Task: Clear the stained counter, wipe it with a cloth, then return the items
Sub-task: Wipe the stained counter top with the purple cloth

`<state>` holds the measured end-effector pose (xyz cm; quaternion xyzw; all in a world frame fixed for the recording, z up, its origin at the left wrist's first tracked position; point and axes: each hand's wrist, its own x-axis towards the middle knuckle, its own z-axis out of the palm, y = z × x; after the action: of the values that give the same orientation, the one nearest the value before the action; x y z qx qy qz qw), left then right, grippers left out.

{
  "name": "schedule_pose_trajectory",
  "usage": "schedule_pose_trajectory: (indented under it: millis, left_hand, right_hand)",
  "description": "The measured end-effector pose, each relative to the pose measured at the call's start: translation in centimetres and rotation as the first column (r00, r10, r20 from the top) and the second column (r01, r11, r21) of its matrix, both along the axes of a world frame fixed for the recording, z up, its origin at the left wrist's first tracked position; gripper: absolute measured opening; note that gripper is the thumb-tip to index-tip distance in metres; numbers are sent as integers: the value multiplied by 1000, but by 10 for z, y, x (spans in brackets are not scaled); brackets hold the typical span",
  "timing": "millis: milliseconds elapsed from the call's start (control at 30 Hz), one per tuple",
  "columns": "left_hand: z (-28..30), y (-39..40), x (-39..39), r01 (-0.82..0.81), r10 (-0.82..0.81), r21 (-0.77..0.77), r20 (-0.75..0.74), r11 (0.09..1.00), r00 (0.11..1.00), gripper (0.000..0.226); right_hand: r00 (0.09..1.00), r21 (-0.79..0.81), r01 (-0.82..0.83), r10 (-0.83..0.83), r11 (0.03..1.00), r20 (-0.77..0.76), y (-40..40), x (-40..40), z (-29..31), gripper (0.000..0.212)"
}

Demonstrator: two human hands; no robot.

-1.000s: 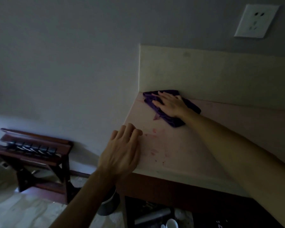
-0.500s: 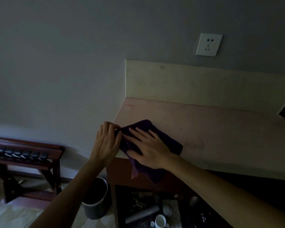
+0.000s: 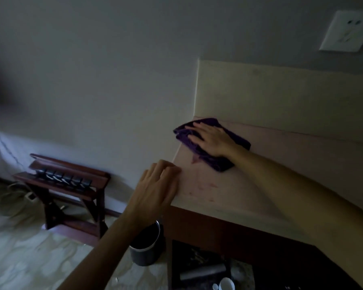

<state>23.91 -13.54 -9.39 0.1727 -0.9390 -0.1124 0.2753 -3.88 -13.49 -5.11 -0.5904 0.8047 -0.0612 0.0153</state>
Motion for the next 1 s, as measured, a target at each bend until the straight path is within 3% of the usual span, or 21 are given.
schedule_pose_trajectory:
  millis: [200,467,633,733,833,1000]
  left_hand:
    - [-2,-1,3,34,-32,83,-33,996,999,39]
    - [7,2,9,67,-11,280,-197,958,980,43]
    - [27,-6,9,-34,96,263,-224,964,970,42]
    - [47,-7,6,-29,76,213,-215,977,974,46]
    - [61,0,0,10,24,154,-216,988,976,51]
    - [55,8,-8,55,-23,141,-218,988,976,31]
  right_hand:
    - [997,31,32,-30,999,-70,-56,-35,1,59]
    - [1000,-13,-22,22,1000,12,-3,28,-4,56]
    - [995,-78,-100,101,992,-3,70,112,-5,56]
    - [994,-87,-112,112,990,0,110,151,-10,57]
    - [995,-81,-90,93,993,33,121,160,-12,57]
    - [996,-46,-81,83,996,42,100,137,-7,63]
